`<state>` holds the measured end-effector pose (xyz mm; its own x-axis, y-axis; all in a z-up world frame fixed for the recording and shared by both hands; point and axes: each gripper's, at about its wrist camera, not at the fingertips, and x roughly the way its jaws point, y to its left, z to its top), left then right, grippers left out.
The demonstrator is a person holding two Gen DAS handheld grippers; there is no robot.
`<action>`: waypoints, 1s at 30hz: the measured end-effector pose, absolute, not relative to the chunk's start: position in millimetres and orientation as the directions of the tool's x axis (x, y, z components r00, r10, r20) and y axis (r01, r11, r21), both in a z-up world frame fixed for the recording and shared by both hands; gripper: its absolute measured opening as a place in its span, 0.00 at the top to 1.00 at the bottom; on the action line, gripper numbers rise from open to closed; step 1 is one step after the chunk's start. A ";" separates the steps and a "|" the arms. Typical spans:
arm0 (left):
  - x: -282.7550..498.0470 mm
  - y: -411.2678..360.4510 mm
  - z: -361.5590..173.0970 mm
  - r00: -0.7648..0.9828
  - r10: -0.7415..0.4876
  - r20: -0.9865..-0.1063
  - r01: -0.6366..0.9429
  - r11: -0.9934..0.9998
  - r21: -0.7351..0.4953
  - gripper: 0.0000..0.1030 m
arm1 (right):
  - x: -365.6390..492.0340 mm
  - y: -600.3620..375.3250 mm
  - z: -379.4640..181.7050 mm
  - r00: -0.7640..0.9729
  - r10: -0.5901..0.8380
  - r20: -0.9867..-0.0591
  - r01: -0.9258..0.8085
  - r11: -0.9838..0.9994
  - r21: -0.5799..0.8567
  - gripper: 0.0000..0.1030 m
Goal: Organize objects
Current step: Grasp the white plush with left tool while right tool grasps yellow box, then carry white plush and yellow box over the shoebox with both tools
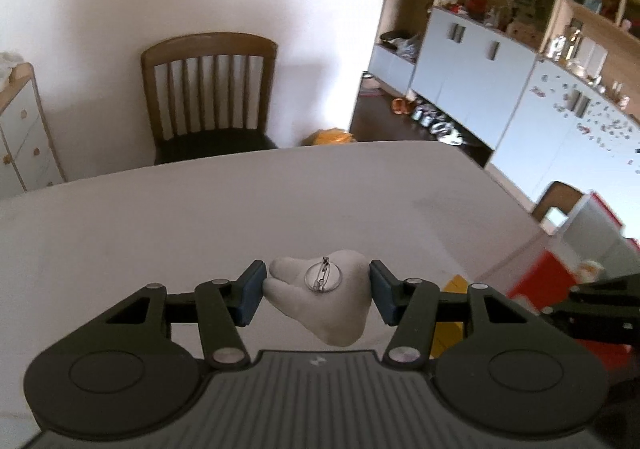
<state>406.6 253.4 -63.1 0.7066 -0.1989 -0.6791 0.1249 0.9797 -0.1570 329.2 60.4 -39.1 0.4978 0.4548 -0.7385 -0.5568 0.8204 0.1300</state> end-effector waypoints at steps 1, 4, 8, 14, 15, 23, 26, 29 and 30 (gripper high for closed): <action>399.4 250.0 -59.3 0.703 -0.205 -0.681 0.131 0.979 -0.159 0.46 | 325.2 58.5 -34.9 0.495 0.458 -0.738 -0.558 0.819 0.134 0.72; 376.6 239.8 -48.3 0.699 -0.221 -0.680 0.147 0.975 -0.165 0.46 | 306.3 45.9 -20.4 0.502 0.456 -0.735 -0.553 0.823 0.133 0.72; 347.0 226.3 -35.2 0.696 -0.246 -0.674 0.168 0.969 -0.180 0.46 | 283.0 27.7 -5.9 0.519 0.441 -0.732 -0.537 0.835 0.122 0.72; 309.9 202.8 -19.4 0.688 -0.279 -0.669 0.193 0.960 -0.202 0.46 | 252.9 -6.7 8.3 0.543 0.418 -0.729 -0.517 0.850 0.102 0.72; 304.8 197.3 -17.3 0.687 -0.281 -0.670 0.195 0.960 -0.202 0.46 | 249.0 -12.2 10.7 0.547 0.418 -0.725 -0.517 0.850 0.101 0.72; 276.1 144.8 -13.7 0.669 -0.282 -0.688 0.198 0.959 -0.202 0.46 | 232.5 -58.2 16.6 0.569 0.434 -0.699 -0.520 0.848 0.102 0.72; 273.4 121.8 -14.0 0.669 -0.274 -0.691 0.183 0.962 -0.204 0.46 | 232.7 -80.3 17.4 0.570 0.437 -0.695 -0.523 0.846 0.103 0.72; 275.2 97.9 -13.6 0.674 -0.264 -0.690 0.172 0.964 -0.200 0.46 | 235.8 -104.6 19.7 0.584 0.435 -0.685 -0.524 0.847 0.091 0.72; 276.1 88.2 -13.3 0.675 -0.262 -0.689 0.171 0.965 -0.199 0.46 | 237.9 -112.3 20.2 0.585 0.436 -0.683 -0.524 0.847 0.091 0.72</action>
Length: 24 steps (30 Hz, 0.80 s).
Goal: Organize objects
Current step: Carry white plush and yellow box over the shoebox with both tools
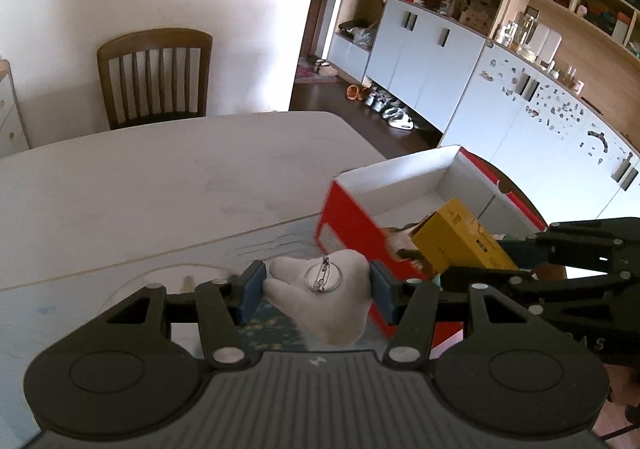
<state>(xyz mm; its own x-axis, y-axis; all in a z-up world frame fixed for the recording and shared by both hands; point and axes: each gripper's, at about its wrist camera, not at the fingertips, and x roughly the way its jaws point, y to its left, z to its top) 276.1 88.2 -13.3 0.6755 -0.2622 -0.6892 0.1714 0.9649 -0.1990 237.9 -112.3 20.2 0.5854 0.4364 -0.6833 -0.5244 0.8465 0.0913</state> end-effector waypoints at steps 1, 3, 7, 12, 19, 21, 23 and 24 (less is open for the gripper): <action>276.0 79.9 -13.0 0.677 -0.262 -0.687 0.172 0.965 -0.199 0.46 | 240.7 -122.3 20.4 0.587 0.437 -0.682 -0.525 0.846 0.092 0.72; 278.9 60.1 -12.6 0.679 -0.259 -0.687 0.168 0.966 -0.197 0.46 | 246.1 -138.6 20.2 0.586 0.440 -0.680 -0.525 0.846 0.095 0.72; 287.4 22.6 -14.6 0.674 -0.258 -0.692 0.173 0.966 -0.192 0.46 | 258.7 -173.5 19.1 0.585 0.448 -0.676 -0.527 0.844 0.103 0.72; 301.1 -18.8 -22.4 0.660 -0.255 -0.706 0.183 0.967 -0.179 0.46 | 275.0 -208.5 13.5 0.583 0.449 -0.677 -0.523 0.845 0.110 0.72; 318.7 -55.0 -44.2 0.616 -0.233 -0.753 0.180 0.972 -0.153 0.46 | 305.4 -243.8 -3.5 0.574 0.427 -0.699 -0.498 0.860 0.117 0.72; 325.0 -62.1 -50.8 0.602 -0.223 -0.767 0.178 0.974 -0.144 0.46 | 315.9 -248.8 -10.0 0.567 0.420 -0.708 -0.492 0.863 0.118 0.72; 333.0 -67.7 -56.4 0.589 -0.214 -0.779 0.175 0.975 -0.136 0.46 | 326.7 -252.5 -15.6 0.564 0.418 -0.712 -0.488 0.864 0.120 0.72; 335.8 -71.5 -58.6 0.587 -0.208 -0.783 0.174 0.976 -0.129 0.46 | 331.8 -252.8 -17.9 0.563 0.417 -0.714 -0.487 0.865 0.122 0.72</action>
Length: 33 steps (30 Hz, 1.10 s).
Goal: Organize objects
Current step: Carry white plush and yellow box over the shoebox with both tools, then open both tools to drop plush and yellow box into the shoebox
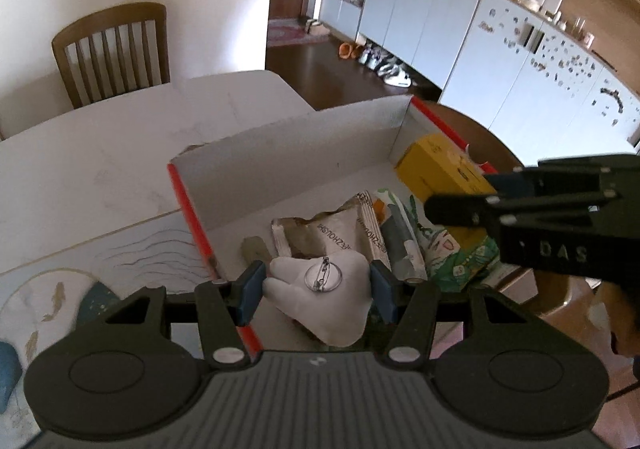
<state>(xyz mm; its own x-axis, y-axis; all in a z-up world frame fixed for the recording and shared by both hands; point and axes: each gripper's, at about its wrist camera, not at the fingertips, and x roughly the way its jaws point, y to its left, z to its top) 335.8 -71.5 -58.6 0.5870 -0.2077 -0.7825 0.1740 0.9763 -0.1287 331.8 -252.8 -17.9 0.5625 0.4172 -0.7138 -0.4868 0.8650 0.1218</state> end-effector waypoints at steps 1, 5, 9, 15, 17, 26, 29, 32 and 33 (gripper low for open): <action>339.0 -73.8 -61.4 0.585 -0.196 -0.787 0.170 0.978 -0.117 0.46 | 337.8 -253.6 -20.5 0.562 0.415 -0.716 -0.484 0.866 0.122 0.72; 352.3 -80.7 -73.6 0.560 -0.166 -0.811 0.155 0.983 -0.094 0.46 | 360.4 -256.5 -34.2 0.543 0.408 -0.734 -0.475 0.870 0.132 0.72; 364.0 -85.6 -86.3 0.534 -0.156 -0.831 0.137 0.986 -0.098 0.46 | 373.7 -256.5 -51.1 0.530 0.379 -0.759 -0.462 0.879 0.116 0.72; 370.2 -103.4 -96.4 0.499 -0.180 -0.848 0.176 0.979 -0.104 0.46 | 373.1 -264.7 -63.8 0.501 0.371 -0.782 -0.468 0.876 0.116 0.72; 371.7 -108.1 -99.9 0.494 -0.173 -0.852 0.180 0.979 -0.094 0.46 | 371.6 -267.5 -66.6 0.496 0.368 -0.786 -0.469 0.876 0.115 0.72; 385.1 -117.0 -117.3 0.467 -0.126 -0.875 0.182 0.982 -0.045 0.45 | 371.7 -273.6 -75.5 0.481 0.356 -0.801 -0.465 0.878 0.112 0.70; 387.5 -119.6 -119.7 0.435 -0.130 -0.891 0.206 0.978 -0.042 0.44 | 370.7 -275.3 -73.9 0.485 0.359 -0.798 -0.460 0.880 0.116 0.67; 389.1 -117.8 -123.7 0.405 -0.134 -0.904 0.204 0.978 -0.053 0.44 | 369.2 -274.9 -71.3 0.484 0.356 -0.799 -0.463 0.880 0.111 0.65; 389.5 -117.4 -125.3 0.392 -0.137 -0.910 0.202 0.978 -0.060 0.44 | 368.5 -274.3 -70.2 0.485 0.356 -0.799 -0.465 0.879 0.109 0.64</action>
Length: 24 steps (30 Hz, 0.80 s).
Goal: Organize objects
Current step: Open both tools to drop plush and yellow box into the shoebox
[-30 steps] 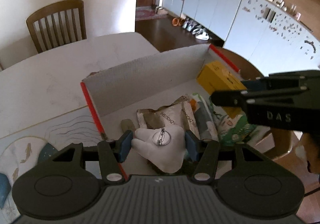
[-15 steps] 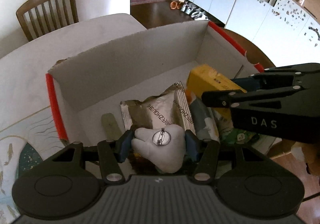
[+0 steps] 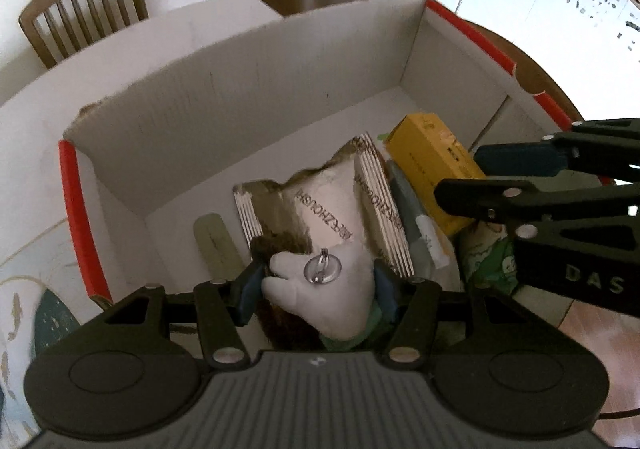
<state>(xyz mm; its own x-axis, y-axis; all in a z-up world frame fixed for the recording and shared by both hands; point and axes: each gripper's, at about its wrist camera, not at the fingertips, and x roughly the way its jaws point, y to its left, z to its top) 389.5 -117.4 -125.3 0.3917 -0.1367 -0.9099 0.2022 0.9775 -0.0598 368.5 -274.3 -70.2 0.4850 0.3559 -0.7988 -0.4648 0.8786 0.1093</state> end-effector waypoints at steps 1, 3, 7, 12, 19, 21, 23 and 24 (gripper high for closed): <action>389.9 -116.7 -126.5 0.378 -0.145 -0.914 0.203 0.977 -0.070 0.44 | 367.4 -274.6 -69.0 0.486 0.358 -0.797 -0.467 0.877 0.110 0.63; 388.9 -115.2 -127.9 0.362 -0.158 -0.919 0.209 0.974 -0.086 0.45 | 365.2 -274.7 -65.8 0.488 0.365 -0.793 -0.469 0.876 0.114 0.61; 382.9 -113.7 -124.9 0.378 -0.157 -0.913 0.215 0.973 -0.079 0.43 | 359.8 -275.4 -57.9 0.500 0.374 -0.781 -0.473 0.873 0.115 0.56; 372.8 -112.2 -113.2 0.426 -0.171 -0.889 0.219 0.972 -0.082 0.36 | 350.9 -276.1 -46.4 0.519 0.380 -0.765 -0.471 0.875 0.115 0.53; 356.7 -102.4 -87.8 0.499 -0.236 -0.834 0.237 0.963 -0.131 0.34 | 333.4 -274.6 -27.6 0.560 0.378 -0.737 -0.454 0.884 0.108 0.47; 349.8 -99.8 -79.2 0.519 -0.264 -0.813 0.247 0.957 -0.153 0.34 | 326.5 -273.7 -22.5 0.575 0.378 -0.725 -0.453 0.886 0.103 0.45; 340.1 -95.7 -71.0 0.535 -0.289 -0.794 0.258 0.951 -0.171 0.31 | 319.7 -272.6 -17.7 0.587 0.384 -0.713 -0.448 0.887 0.109 0.43; 336.9 -92.8 -68.1 0.540 -0.299 -0.787 0.262 0.948 -0.180 0.29 | 316.3 -272.2 -15.3 0.594 0.382 -0.708 -0.443 0.890 0.108 0.42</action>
<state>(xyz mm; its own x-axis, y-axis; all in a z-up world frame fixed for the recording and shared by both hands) 336.9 -92.8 -68.1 0.5404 -0.2986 -0.7867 0.2619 0.9482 -0.1800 316.3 -272.2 -15.3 0.5943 0.3819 -0.7078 -0.4430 0.8900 0.1083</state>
